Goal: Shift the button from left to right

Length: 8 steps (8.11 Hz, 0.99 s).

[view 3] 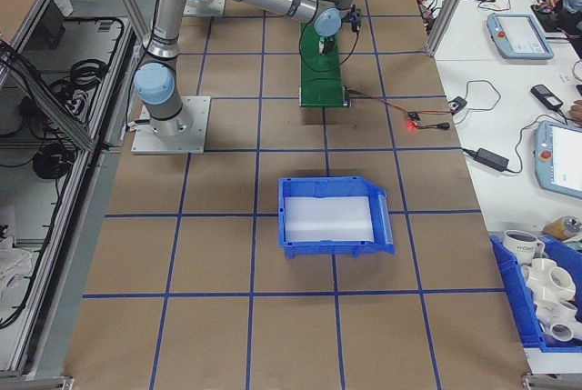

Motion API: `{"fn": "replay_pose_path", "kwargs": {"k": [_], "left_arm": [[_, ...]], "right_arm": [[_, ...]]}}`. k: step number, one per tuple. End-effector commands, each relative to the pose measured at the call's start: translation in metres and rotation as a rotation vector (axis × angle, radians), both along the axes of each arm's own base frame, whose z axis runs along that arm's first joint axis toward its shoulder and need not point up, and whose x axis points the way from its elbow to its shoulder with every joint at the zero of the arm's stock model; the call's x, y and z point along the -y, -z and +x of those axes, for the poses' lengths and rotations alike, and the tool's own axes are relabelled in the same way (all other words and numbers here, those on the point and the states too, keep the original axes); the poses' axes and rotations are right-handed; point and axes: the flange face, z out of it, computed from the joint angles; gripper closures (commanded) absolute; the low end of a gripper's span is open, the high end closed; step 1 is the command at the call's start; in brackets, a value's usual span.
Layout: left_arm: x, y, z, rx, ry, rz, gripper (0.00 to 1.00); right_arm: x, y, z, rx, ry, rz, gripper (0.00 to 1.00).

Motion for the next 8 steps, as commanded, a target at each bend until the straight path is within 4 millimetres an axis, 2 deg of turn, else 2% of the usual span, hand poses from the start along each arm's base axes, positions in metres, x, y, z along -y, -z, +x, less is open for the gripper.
{"fn": "replay_pose_path", "kwargs": {"k": [1,2,4,5,6,8], "left_arm": [[0.000,0.000,0.000,0.000,0.000,0.000,0.00],[0.000,0.000,0.000,0.000,0.000,0.000,0.00],[0.000,0.000,0.000,0.000,0.000,0.000,0.00],[0.001,-0.001,0.001,0.002,0.000,-0.009,0.00],[0.001,-0.001,0.000,0.003,0.000,-0.010,0.00],[0.001,-0.001,0.001,0.004,0.000,-0.010,0.00]], "right_arm": [[-0.005,0.016,-0.012,-0.083,-0.009,0.030,0.79],[-0.004,0.017,-0.015,-0.089,0.004,0.034,1.00],[0.001,0.008,-0.034,-0.153,0.009,0.019,1.00],[0.007,-0.010,-0.052,-0.151,0.036,-0.008,1.00],[0.008,-0.041,-0.076,-0.147,0.082,-0.021,1.00],[0.016,-0.094,-0.140,-0.140,0.146,-0.061,1.00]]}}
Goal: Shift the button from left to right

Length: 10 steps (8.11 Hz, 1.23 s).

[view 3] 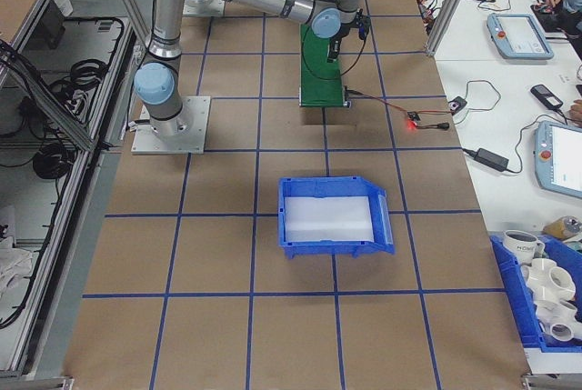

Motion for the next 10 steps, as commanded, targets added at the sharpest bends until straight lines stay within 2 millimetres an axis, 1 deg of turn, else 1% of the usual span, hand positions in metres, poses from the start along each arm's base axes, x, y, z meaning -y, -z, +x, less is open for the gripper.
{"fn": "replay_pose_path", "kwargs": {"k": [1,2,3,4,5,6,8,9,10], "left_arm": [[0.000,0.000,0.000,0.001,0.001,-0.001,0.00],[0.001,0.000,0.000,0.001,0.001,-0.001,0.00],[0.001,0.000,0.000,0.001,0.001,-0.002,0.00],[0.001,0.001,0.000,0.001,0.000,-0.001,0.00],[0.001,0.001,0.000,0.004,0.000,-0.002,0.00],[0.001,0.001,0.000,0.003,0.000,-0.002,0.00],[0.001,0.002,0.001,0.004,-0.002,0.000,0.00],[0.001,0.001,0.000,0.004,0.000,0.000,0.00],[0.001,0.001,0.002,0.003,0.001,-0.002,0.00]], "right_arm": [[0.010,-0.064,-0.092,0.001,0.046,-0.049,1.00],[0.007,-0.086,-0.131,-0.016,0.066,-0.055,1.00],[0.001,-0.103,-0.169,-0.070,0.073,-0.050,1.00],[-0.005,-0.116,-0.207,-0.103,0.040,-0.055,1.00],[-0.014,-0.126,-0.246,-0.098,0.062,-0.046,1.00],[-0.020,-0.126,-0.285,-0.094,0.046,-0.044,1.00],[-0.041,-0.127,-0.371,-0.086,0.000,-0.046,1.00],[-0.051,-0.125,-0.406,-0.082,-0.039,-0.048,1.00],[-0.061,-0.123,-0.436,-0.076,-0.082,-0.051,1.00]]}}
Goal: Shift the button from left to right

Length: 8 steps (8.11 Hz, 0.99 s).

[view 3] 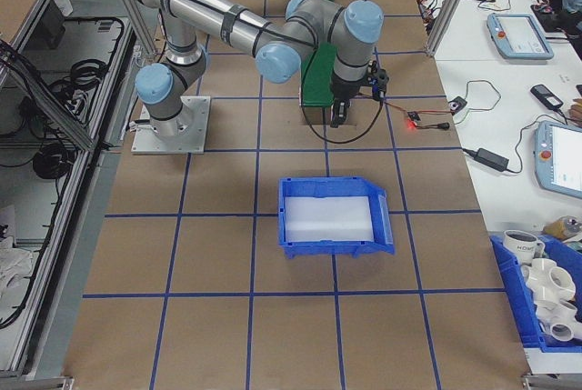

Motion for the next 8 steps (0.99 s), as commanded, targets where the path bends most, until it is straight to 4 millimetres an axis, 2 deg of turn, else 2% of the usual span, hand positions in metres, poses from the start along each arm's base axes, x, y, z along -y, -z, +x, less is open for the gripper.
{"fn": "replay_pose_path", "kwargs": {"k": [1,4,6,8], "left_arm": [[0.000,0.000,0.001,-0.001,0.003,-0.001,0.00],[-0.002,0.001,0.002,-0.002,0.000,0.002,0.00],[0.000,-0.001,0.003,0.000,0.000,-0.006,0.00],[-0.003,-0.002,0.011,0.001,-0.012,-0.010,0.00]], "right_arm": [[-0.027,0.012,-0.092,0.013,-0.088,-0.001,1.00],[-0.032,0.068,-0.169,0.027,-0.135,-0.001,1.00],[-0.028,0.090,-0.182,0.027,-0.167,0.005,1.00],[-0.017,0.125,-0.193,0.038,-0.198,0.012,1.00]]}}
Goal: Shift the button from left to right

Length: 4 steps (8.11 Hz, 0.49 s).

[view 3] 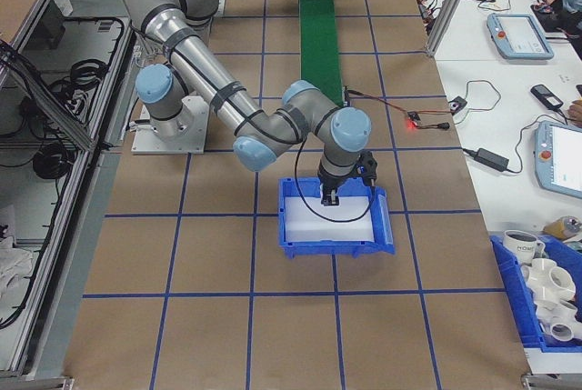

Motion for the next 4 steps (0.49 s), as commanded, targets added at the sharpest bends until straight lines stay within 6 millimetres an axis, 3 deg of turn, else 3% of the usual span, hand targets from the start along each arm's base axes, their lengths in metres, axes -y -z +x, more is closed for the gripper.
{"fn": "replay_pose_path", "kwargs": {"k": [1,4], "left_arm": [[-0.002,-0.003,0.011,0.002,-0.021,-0.007,0.00],[-0.004,-0.007,0.013,0.003,-0.026,-0.013,0.00]], "right_arm": [[0.010,0.037,-0.013,0.004,-0.042,0.005,1.00],[0.016,0.073,-0.020,0.016,-0.042,0.018,1.00]]}}
